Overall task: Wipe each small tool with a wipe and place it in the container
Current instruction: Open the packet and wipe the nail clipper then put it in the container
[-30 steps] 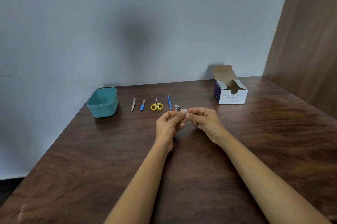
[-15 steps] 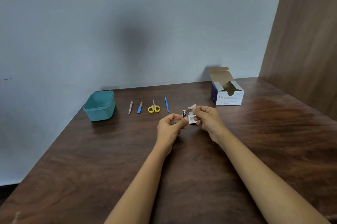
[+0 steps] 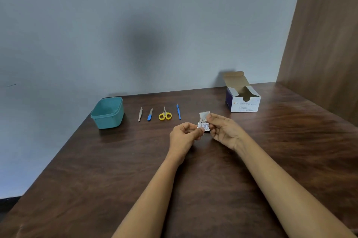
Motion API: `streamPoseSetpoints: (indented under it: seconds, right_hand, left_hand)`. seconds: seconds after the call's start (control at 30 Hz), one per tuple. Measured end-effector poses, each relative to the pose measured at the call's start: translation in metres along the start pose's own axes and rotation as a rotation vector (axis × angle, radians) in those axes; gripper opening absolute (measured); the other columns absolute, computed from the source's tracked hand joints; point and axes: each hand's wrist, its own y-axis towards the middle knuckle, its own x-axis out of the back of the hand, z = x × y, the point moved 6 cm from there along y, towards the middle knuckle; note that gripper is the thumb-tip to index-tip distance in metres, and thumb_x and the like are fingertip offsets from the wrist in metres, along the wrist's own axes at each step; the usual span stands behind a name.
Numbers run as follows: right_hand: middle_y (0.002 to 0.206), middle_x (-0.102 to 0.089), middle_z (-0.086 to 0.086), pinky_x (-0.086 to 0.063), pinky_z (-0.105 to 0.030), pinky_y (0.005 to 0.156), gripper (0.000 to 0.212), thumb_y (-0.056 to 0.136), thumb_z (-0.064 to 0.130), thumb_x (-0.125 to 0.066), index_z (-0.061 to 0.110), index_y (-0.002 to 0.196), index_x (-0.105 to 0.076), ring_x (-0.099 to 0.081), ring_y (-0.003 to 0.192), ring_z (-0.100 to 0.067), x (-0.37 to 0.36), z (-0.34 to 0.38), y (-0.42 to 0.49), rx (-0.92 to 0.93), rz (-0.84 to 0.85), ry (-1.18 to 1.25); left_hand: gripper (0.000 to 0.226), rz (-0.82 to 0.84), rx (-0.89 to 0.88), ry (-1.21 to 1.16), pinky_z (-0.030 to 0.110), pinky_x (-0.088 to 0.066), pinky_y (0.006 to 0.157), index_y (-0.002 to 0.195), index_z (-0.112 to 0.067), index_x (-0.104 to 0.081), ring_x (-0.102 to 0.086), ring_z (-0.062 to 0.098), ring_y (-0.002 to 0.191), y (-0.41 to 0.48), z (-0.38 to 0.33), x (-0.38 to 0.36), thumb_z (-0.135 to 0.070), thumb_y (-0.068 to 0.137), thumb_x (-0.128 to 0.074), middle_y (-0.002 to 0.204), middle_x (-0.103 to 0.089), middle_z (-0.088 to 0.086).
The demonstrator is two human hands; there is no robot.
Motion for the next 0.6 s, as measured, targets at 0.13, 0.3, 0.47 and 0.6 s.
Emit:
streamPoseSetpoints:
  seconds: [0.13,0.3,0.47,0.6]
  right_hand:
    - [0.072,-0.068,0.002,-0.040,-0.017,0.059,0.008,0.084,0.011,-0.067,0.015,0.090,-0.070,-0.057,0.060,-0.004,-0.001,0.004,-0.003,0.012,0.041,-0.033]
    - [0.075,-0.071,0.001,-0.039,-0.018,0.060,0.012,0.081,0.008,-0.070,0.014,0.092,-0.072,-0.061,0.064,-0.006,0.000,0.010,-0.004,0.094,0.044,-0.136]
    - [0.083,-0.073,-0.003,-0.041,-0.019,0.058,0.010,0.077,0.010,-0.075,0.013,0.086,-0.075,-0.057,0.073,-0.010,-0.002,0.010,-0.002,0.180,0.051,-0.277]
    - [0.083,-0.073,-0.006,-0.043,-0.012,0.055,0.013,0.077,0.004,-0.074,0.004,0.091,-0.074,-0.062,0.064,0.000,-0.010,0.014,-0.007,0.328,0.055,-0.400]
  left_hand:
    - [0.018,-0.013,-0.004,-0.006,0.012,-0.045,0.053,0.087,0.002,-0.070,-0.060,0.004,0.058,-0.001,-0.001,0.001,-0.013,0.079,-0.075,0.082,-0.073,0.017]
    - [0.020,-0.030,-0.007,-0.013,0.012,-0.044,0.052,0.084,0.004,-0.070,-0.059,0.004,0.055,-0.004,-0.002,0.002,-0.014,0.078,-0.077,0.077,-0.072,0.018]
    - [0.014,-0.029,0.000,-0.007,0.012,-0.043,0.051,0.079,0.001,-0.070,-0.058,0.006,0.054,-0.007,-0.003,0.002,-0.010,0.076,-0.078,0.069,-0.070,0.012]
    - [0.007,-0.028,-0.006,-0.003,0.013,-0.043,0.051,0.074,-0.005,-0.071,-0.059,0.007,0.055,-0.009,-0.004,0.003,-0.009,0.076,-0.077,0.068,-0.070,0.011]
